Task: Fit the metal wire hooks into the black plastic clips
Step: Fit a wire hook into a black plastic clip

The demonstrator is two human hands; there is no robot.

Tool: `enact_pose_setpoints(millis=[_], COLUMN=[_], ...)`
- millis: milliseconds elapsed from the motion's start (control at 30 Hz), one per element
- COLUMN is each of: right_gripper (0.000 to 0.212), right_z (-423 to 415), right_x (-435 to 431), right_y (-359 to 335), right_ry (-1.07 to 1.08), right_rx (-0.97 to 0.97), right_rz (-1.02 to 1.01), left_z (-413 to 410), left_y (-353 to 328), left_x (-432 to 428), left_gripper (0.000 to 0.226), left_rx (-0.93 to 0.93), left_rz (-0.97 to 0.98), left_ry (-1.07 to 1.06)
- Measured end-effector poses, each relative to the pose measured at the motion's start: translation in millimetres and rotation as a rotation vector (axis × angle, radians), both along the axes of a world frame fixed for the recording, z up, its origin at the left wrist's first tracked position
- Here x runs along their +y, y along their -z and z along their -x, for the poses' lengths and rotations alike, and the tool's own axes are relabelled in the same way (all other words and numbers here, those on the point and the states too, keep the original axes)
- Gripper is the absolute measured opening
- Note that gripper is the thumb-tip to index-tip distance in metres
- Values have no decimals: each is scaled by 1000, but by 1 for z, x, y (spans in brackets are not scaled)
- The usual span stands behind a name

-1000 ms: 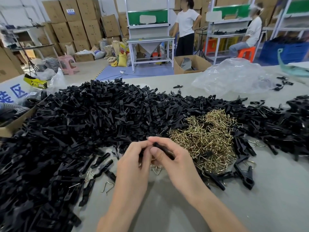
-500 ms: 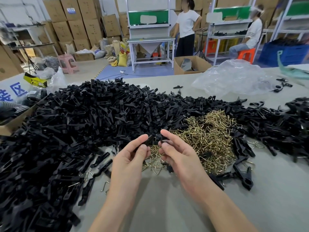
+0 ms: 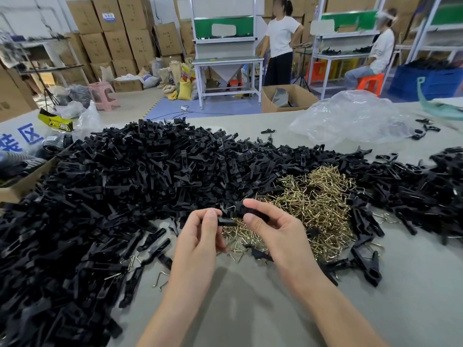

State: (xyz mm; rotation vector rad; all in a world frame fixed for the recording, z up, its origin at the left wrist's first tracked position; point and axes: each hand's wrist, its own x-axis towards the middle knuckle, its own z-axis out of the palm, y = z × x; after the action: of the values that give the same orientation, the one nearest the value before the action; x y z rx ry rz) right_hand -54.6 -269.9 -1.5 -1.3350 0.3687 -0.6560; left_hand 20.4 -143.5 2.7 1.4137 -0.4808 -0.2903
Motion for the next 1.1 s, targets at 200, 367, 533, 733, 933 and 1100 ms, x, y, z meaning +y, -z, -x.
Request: enact_pose_setpoints(millis=[200,367,533,733,933,1100], right_gripper=[26,36,39,34,31,32], right_z=[-6,-6,-5,-4,-2,-2], right_x=[2,3,2,5,8,9], right_y=[7,9,10,9,4,3], right_ry=[-89,-195,-186,-173,-149,-162], right_rx=[-17,-17,57,62,72,63], right_rz=[-160,-155,-62,-36,-14,-23], left_z=[6,-1,-3,-4,-5,-5], left_y=[5,7,7,5,6,4], left_x=[-3,-3,-3,-2,-1,0], left_gripper=[7,9,22,36,21,13], left_rx=[-74,2,76,39,8,7], left_rz=[-94,-60,-12,64,71,76], left_ry=[120,37,6,-67,-54,-89])
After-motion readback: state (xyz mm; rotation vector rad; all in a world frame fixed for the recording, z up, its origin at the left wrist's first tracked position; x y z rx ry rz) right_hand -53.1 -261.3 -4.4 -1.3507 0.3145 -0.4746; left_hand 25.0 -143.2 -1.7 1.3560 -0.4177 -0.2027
